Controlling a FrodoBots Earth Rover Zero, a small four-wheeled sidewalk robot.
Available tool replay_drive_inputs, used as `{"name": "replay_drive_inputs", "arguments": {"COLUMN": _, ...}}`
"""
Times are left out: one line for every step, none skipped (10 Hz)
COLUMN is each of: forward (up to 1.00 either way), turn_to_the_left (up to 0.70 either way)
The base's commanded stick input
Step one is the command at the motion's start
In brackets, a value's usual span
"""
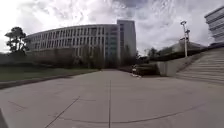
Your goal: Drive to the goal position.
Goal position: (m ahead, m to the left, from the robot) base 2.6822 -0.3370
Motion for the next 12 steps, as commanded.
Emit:
{"name": "replay_drive_inputs", "arguments": {"forward": 1.0, "turn_to_the_left": 0.0}}
{"name": "replay_drive_inputs", "arguments": {"forward": 1.0, "turn_to_the_left": 0.0}}
{"name": "replay_drive_inputs", "arguments": {"forward": 1.0, "turn_to_the_left": 0.0}}
{"name": "replay_drive_inputs", "arguments": {"forward": 1.0, "turn_to_the_left": 0.0}}
{"name": "replay_drive_inputs", "arguments": {"forward": 1.0, "turn_to_the_left": 0.0}}
{"name": "replay_drive_inputs", "arguments": {"forward": 1.0, "turn_to_the_left": 0.0}}
{"name": "replay_drive_inputs", "arguments": {"forward": 1.0, "turn_to_the_left": 0.0}}
{"name": "replay_drive_inputs", "arguments": {"forward": 1.0, "turn_to_the_left": 0.0}}
{"name": "replay_drive_inputs", "arguments": {"forward": 1.0, "turn_to_the_left": 0.0}}
{"name": "replay_drive_inputs", "arguments": {"forward": 1.0, "turn_to_the_left": 0.0}}
{"name": "replay_drive_inputs", "arguments": {"forward": 1.0, "turn_to_the_left": 0.0}}
{"name": "replay_drive_inputs", "arguments": {"forward": 1.0, "turn_to_the_left": 0.0}}
